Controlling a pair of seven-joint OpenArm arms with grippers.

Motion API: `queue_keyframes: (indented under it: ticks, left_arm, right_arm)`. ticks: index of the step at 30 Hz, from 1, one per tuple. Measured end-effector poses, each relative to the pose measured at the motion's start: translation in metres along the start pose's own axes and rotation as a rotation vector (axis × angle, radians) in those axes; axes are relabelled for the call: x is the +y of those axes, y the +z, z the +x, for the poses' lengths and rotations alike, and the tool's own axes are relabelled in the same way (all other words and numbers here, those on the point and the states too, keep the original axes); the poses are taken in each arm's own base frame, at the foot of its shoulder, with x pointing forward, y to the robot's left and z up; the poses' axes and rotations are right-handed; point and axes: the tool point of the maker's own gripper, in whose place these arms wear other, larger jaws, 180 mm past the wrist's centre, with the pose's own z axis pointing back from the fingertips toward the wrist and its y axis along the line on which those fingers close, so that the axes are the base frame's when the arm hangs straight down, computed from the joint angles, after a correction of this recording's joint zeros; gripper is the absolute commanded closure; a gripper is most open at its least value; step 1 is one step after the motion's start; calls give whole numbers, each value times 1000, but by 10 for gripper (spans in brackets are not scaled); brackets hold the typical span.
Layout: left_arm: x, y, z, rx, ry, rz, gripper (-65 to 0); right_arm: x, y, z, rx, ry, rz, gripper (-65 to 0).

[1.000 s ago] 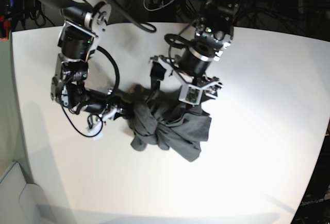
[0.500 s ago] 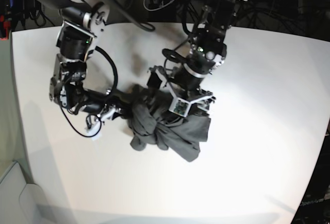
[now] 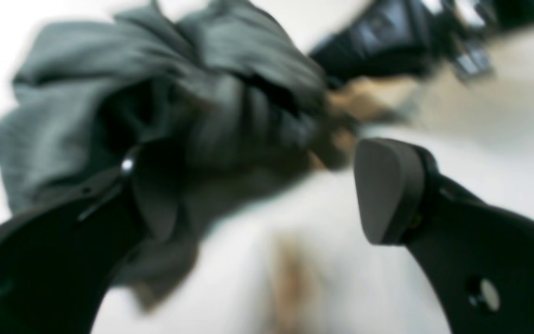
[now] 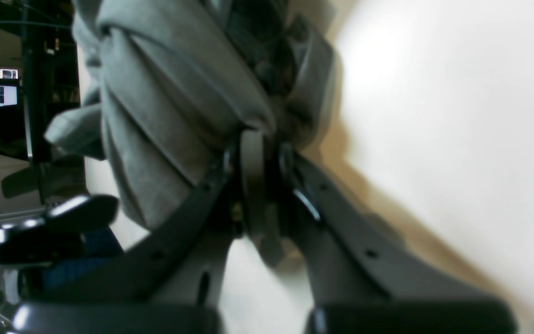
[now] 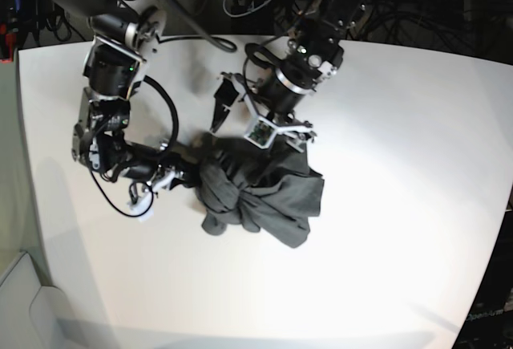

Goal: Layout the t-shirt on the table in an organized manner, then fold the t-shirt properly
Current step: 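Lower the left gripper onto the shirt bundle beside the right gripper and grasp, then hold the bundle with both grippers and pull them apart to stretch it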

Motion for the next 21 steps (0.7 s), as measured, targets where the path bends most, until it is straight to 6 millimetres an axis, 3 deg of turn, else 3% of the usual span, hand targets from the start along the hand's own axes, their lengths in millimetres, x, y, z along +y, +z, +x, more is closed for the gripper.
queue_keyframes:
  ticks: [3, 12, 21]
  left_arm:
    - [4, -3, 6, -18, 0, 12, -518]
    - [12, -17, -3, 13, 3, 20, -255]
    - [8, -18, 0, 8, 11, 17, -238]
  right_arm:
    - [0, 0, 1, 0, 3, -1, 0]
    - [0, 0, 0, 1, 1, -1, 0]
    - [-1, 0, 0, 0, 0, -2, 0]
